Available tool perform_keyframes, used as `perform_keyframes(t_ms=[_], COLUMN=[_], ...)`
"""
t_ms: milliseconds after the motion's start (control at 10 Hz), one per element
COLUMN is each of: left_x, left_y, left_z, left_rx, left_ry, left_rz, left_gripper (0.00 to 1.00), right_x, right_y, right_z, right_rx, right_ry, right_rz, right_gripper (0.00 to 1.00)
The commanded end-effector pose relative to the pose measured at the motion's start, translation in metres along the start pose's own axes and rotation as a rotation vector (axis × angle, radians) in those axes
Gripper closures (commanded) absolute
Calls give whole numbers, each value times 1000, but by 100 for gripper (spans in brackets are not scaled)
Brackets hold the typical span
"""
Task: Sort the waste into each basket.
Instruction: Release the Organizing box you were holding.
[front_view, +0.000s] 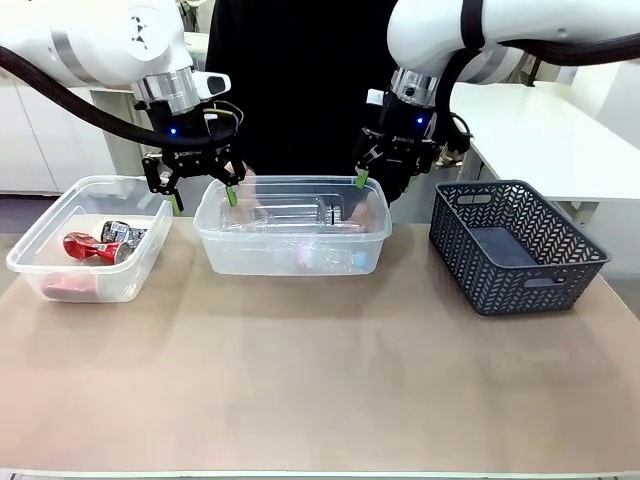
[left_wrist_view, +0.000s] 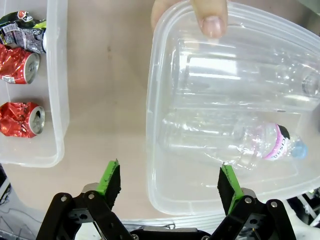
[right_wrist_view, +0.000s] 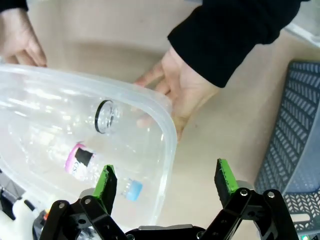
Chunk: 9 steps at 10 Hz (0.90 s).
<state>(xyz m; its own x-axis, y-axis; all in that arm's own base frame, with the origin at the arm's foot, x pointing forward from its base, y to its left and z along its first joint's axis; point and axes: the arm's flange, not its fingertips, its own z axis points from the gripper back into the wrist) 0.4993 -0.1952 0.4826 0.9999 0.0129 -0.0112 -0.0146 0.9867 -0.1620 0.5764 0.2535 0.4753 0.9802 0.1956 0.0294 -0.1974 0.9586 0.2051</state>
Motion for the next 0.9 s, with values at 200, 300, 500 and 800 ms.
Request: perform_keyframes(t_ms=[200,300,500,800], left_x=[0,-13,-68,-136], left_y=[0,-4,-4,-6], left_z=[0,28,74,67], left_rx=[0,-36,-157,-132], left_ry=[1,1,23,-17], left_rz=[0,-29,-107,-189], left_gripper=[0,0,0,0], right_x=[0,-37,-140,-223], right_y=[0,-27,-65,-93], right_z=[-1,35,103,116], right_rx=[0,188,515,577], right_ry=[0,20,72,-66], right_rz=[0,78,99,-75], right_gripper=[0,0,0,0])
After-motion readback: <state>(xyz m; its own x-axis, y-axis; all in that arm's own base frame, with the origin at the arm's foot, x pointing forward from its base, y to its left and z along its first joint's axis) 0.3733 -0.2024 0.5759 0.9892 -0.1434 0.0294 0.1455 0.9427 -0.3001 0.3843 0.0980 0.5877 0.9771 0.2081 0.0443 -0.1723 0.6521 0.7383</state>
